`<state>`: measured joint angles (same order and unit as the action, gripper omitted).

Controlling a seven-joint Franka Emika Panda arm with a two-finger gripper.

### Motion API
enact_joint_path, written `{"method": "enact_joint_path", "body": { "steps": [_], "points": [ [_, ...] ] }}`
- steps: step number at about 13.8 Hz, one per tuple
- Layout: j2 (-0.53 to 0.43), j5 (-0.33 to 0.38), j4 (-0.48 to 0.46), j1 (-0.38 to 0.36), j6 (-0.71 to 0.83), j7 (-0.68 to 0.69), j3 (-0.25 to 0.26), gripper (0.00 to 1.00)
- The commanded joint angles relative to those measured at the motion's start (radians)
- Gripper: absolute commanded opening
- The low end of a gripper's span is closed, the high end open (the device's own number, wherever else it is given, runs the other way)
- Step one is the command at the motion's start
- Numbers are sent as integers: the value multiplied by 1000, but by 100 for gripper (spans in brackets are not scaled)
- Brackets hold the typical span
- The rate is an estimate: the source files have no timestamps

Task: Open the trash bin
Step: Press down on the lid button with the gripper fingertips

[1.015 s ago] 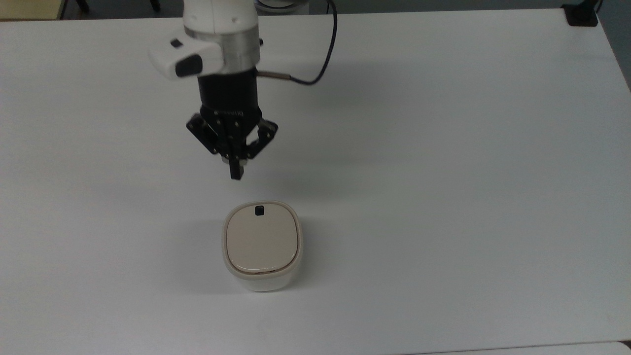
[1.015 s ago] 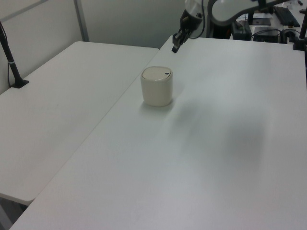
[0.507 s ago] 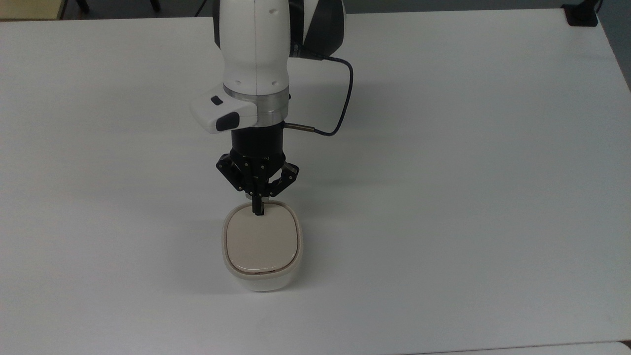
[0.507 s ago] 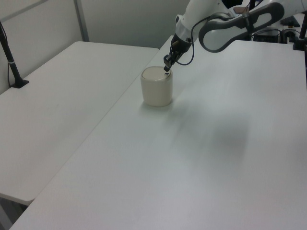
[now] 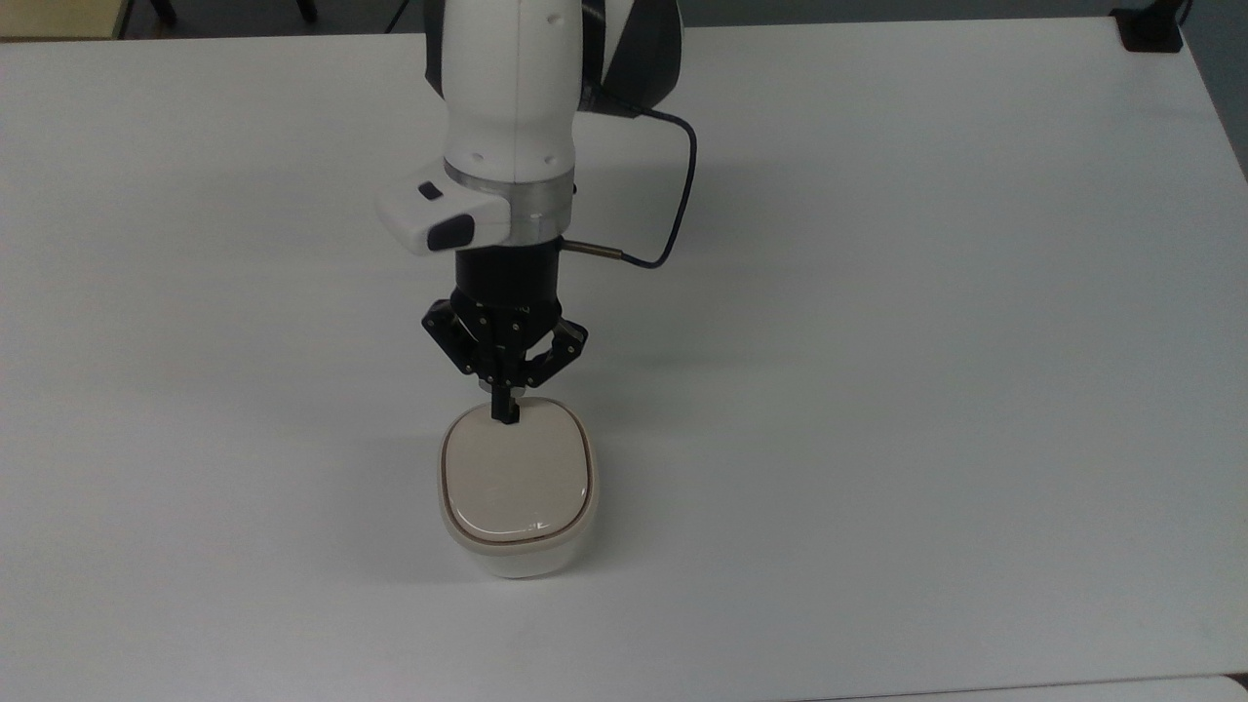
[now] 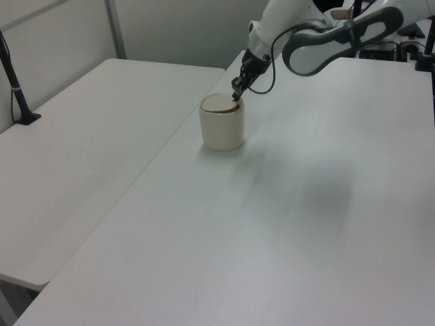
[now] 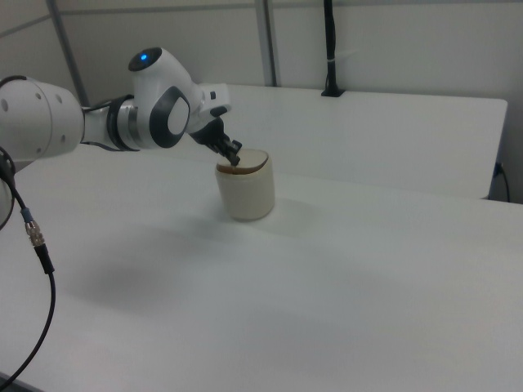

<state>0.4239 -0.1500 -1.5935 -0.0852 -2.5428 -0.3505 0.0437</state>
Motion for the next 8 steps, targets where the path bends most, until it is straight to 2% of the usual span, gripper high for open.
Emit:
{"method": "enact_joint_path", "body": {
  "steps": [1, 4, 5, 6, 7, 8],
  "points": [
    [-137, 58, -29, 1, 126, -22, 5, 3],
    [-218, 87, -16, -1, 286, -22, 5, 7],
    [-259, 78, -13, -4, 382, -16, -1, 13],
    [-299, 76, -14, -7, 474, -15, -8, 28],
    [-327, 81, -14, -5, 539, -15, -13, 53],
    [-362, 86, -17, -8, 631, -15, -15, 83]
  ]
}}
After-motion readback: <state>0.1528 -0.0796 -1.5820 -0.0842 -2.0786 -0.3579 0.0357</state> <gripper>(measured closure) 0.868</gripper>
